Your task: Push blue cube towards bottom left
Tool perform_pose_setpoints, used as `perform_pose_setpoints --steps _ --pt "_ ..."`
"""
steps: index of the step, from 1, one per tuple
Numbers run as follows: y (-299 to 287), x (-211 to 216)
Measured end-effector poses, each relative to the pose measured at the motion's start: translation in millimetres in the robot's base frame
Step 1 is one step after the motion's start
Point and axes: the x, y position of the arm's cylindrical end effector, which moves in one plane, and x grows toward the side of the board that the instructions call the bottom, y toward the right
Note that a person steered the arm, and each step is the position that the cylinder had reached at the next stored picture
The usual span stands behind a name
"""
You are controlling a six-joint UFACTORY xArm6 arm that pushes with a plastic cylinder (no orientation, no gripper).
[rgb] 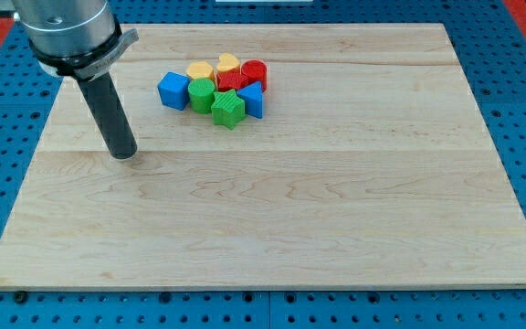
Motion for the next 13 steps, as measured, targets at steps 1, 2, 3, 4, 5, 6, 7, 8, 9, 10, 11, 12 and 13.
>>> perform_pose_setpoints --steps 1,2,3,4,5,6,7,8,9,10,11,12,13 --pt "1 27" --pt "-9 -12" --pt "-55 -36" --pt "-69 -63" --pt "-68 -63" --pt "-64 -93" --pt "-14 -112" --pt "23 -129" --pt "31 -157" --pt "50 -151" --pt "61 -103" --pt "61 -66" --pt "73 -44"
